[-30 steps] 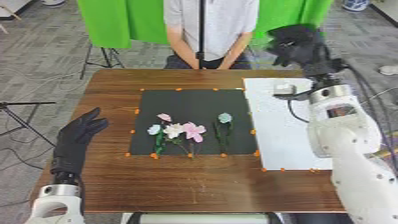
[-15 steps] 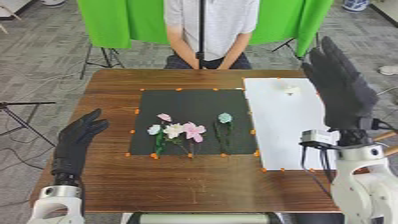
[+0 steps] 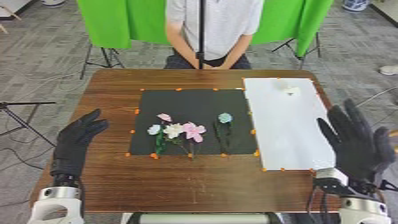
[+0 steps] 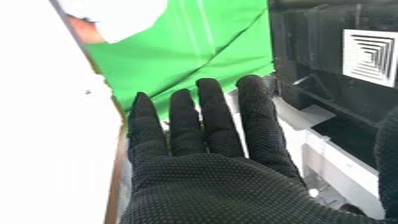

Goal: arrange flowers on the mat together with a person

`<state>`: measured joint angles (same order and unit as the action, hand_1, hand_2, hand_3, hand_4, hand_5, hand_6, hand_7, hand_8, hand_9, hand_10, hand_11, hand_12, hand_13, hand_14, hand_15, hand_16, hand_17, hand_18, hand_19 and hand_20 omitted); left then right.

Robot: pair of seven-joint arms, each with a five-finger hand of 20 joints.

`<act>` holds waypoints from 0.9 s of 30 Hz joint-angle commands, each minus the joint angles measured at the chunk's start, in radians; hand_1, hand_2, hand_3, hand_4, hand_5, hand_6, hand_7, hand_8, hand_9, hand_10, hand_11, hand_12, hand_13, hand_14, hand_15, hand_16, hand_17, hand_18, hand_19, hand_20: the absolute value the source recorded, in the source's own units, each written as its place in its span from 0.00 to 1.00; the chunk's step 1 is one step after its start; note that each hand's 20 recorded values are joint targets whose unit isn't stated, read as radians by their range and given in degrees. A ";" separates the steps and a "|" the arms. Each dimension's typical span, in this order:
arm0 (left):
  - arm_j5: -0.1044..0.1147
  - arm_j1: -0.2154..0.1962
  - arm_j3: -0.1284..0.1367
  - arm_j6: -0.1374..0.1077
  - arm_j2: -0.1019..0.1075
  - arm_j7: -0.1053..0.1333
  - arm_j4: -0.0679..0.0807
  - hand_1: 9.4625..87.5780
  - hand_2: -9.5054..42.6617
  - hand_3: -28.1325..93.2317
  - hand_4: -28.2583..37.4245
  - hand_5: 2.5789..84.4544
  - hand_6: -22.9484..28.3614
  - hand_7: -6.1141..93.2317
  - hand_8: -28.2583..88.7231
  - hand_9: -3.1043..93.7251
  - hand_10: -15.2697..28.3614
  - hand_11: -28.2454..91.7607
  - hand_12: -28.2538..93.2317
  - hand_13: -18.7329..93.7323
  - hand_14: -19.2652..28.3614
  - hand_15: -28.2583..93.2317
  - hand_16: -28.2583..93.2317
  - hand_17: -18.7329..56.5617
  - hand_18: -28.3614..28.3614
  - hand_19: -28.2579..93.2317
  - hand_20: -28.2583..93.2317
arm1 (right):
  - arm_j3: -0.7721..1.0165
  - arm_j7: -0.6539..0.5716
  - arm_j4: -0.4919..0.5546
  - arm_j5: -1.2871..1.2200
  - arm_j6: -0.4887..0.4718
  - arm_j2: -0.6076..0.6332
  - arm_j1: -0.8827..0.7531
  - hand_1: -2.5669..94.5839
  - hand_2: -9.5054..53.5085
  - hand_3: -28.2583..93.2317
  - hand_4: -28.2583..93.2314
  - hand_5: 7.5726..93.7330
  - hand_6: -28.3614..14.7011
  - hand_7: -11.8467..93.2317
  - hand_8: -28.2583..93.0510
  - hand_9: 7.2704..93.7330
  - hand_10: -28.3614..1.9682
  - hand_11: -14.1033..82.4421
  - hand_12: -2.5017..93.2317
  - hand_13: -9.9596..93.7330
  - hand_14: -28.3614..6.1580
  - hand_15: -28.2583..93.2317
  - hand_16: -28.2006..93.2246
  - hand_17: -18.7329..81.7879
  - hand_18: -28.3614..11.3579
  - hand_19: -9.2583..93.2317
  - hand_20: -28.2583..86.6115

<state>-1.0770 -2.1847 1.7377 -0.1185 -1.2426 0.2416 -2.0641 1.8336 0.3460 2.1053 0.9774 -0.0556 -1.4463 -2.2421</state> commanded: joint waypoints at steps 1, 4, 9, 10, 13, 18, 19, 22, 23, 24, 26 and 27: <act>0.056 0.012 -0.039 -0.080 0.015 0.108 0.002 0.16 0.24 0.78 0.02 0.55 0.53 0.17 0.19 0.51 0.70 0.39 0.34 0.50 0.77 0.38 0.23 0.38 0.72 0.34 0.36 | 0.024 0.022 0.000 0.044 -0.039 -0.022 -0.026 0.02 0.19 0.87 0.06 0.31 0.67 0.19 0.16 0.32 0.53 0.17 0.10 0.33 0.57 0.29 0.26 0.34 0.41 0.10 0.44; 0.079 0.020 -0.051 -0.108 0.024 0.154 0.001 0.16 0.24 0.78 0.01 0.55 0.53 0.17 0.19 0.49 0.69 0.38 0.33 0.50 0.75 0.37 0.22 0.40 0.72 0.35 0.37 | 0.028 0.029 -0.009 0.067 -0.042 -0.019 -0.021 0.02 0.19 0.86 0.05 0.34 0.66 0.19 0.16 0.33 0.51 0.18 0.11 0.33 0.57 0.29 0.26 0.34 0.44 0.10 0.44; 0.087 0.015 -0.048 -0.093 0.024 0.165 -0.010 0.17 0.24 0.79 0.01 0.54 0.53 0.18 0.19 0.49 0.69 0.39 0.33 0.50 0.74 0.36 0.22 0.42 0.72 0.34 0.37 | -0.030 0.004 -0.026 0.073 0.026 0.016 0.032 0.03 0.19 0.86 0.05 0.38 0.56 0.19 0.15 0.37 0.46 0.18 0.10 0.34 0.60 0.29 0.24 0.37 0.57 0.08 0.42; 0.086 0.013 -0.045 -0.086 0.024 0.161 -0.012 0.17 0.24 0.79 0.01 0.54 0.53 0.18 0.19 0.50 0.69 0.39 0.33 0.50 0.74 0.36 0.22 0.42 0.72 0.34 0.37 | -0.033 0.001 -0.027 0.075 0.032 0.017 0.033 0.03 0.19 0.86 0.05 0.38 0.55 0.18 0.15 0.37 0.46 0.18 0.10 0.35 0.60 0.29 0.24 0.37 0.57 0.08 0.42; 0.089 0.009 -0.038 -0.064 0.020 0.145 -0.019 0.17 0.24 0.79 0.01 0.54 0.53 0.18 0.19 0.50 0.70 0.39 0.33 0.51 0.75 0.37 0.23 0.42 0.72 0.34 0.37 | -0.031 -0.006 -0.031 0.082 0.029 0.016 0.039 0.02 0.19 0.87 0.05 0.38 0.55 0.18 0.15 0.37 0.46 0.18 0.10 0.35 0.60 0.29 0.23 0.36 0.56 0.08 0.41; 0.075 0.006 -0.009 0.019 0.011 0.083 -0.028 0.16 0.24 0.79 0.02 0.54 0.52 0.18 0.19 0.52 0.70 0.40 0.33 0.51 0.76 0.37 0.23 0.41 0.71 0.33 0.37 | -0.005 0.007 -0.029 0.085 0.018 0.008 0.031 0.02 0.18 0.87 0.05 0.36 0.67 0.20 0.15 0.35 0.49 0.18 0.11 0.34 0.48 0.32 0.25 0.35 0.38 0.12 0.43; 0.076 0.004 -0.005 0.029 0.010 0.076 -0.030 0.16 0.24 0.79 0.03 0.54 0.53 0.18 0.19 0.52 0.70 0.40 0.33 0.51 0.76 0.38 0.23 0.41 0.72 0.33 0.37 | 0.000 0.009 -0.030 0.085 0.014 0.007 0.032 0.02 0.18 0.87 0.06 0.36 0.67 0.21 0.15 0.35 0.49 0.18 0.11 0.34 0.47 0.32 0.25 0.35 0.37 0.12 0.44; 0.086 0.001 -0.005 0.032 0.006 0.073 -0.032 0.17 0.24 0.79 0.03 0.55 0.53 0.18 0.19 0.52 0.71 0.40 0.34 0.51 0.77 0.38 0.23 0.40 0.72 0.33 0.38 | 0.027 0.017 -0.031 0.086 -0.012 -0.010 0.024 0.03 0.17 0.87 0.06 0.36 0.68 0.21 0.15 0.35 0.50 0.18 0.11 0.35 0.47 0.32 0.26 0.35 0.37 0.12 0.44; 0.089 0.000 -0.005 0.030 0.004 0.074 -0.033 0.17 0.24 0.79 0.03 0.55 0.53 0.18 0.19 0.52 0.71 0.40 0.34 0.51 0.77 0.38 0.23 0.40 0.72 0.33 0.38 | 0.034 0.020 -0.035 0.089 -0.023 -0.014 0.027 0.03 0.17 0.87 0.06 0.37 0.67 0.21 0.15 0.35 0.50 0.18 0.11 0.35 0.47 0.32 0.26 0.35 0.38 0.12 0.44; 0.092 0.002 -0.007 0.030 0.004 0.074 -0.031 0.17 0.24 0.78 0.04 0.55 0.53 0.18 0.19 0.53 0.71 0.40 0.34 0.51 0.77 0.38 0.23 0.40 0.72 0.33 0.38 | 0.039 0.022 -0.040 0.093 -0.031 -0.020 0.033 0.04 0.17 0.87 0.06 0.38 0.67 0.21 0.15 0.36 0.49 0.19 0.12 0.35 0.48 0.32 0.26 0.35 0.39 0.12 0.44; 0.089 0.001 -0.008 0.028 0.005 0.070 -0.031 0.17 0.24 0.78 0.04 0.55 0.53 0.18 0.19 0.53 0.71 0.40 0.34 0.51 0.78 0.38 0.23 0.39 0.72 0.33 0.37 | 0.044 0.022 -0.044 0.099 -0.038 -0.028 0.043 0.04 0.17 0.87 0.06 0.41 0.66 0.21 0.15 0.39 0.48 0.19 0.12 0.37 0.49 0.32 0.27 0.36 0.41 0.11 0.44; 0.087 0.004 -0.010 0.030 0.005 0.066 -0.030 0.17 0.24 0.78 0.04 0.55 0.53 0.18 0.19 0.53 0.71 0.40 0.34 0.51 0.78 0.38 0.23 0.39 0.72 0.33 0.37 | 0.047 0.023 -0.044 0.099 -0.044 -0.035 0.045 0.04 0.16 0.87 0.06 0.42 0.65 0.22 0.15 0.39 0.48 0.19 0.12 0.37 0.49 0.32 0.27 0.36 0.41 0.11 0.44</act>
<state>-0.9919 -2.1689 1.7367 -0.0709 -1.2278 0.3128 -2.0931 1.8557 0.3489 2.0703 1.0567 -0.0602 -1.4451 -2.1980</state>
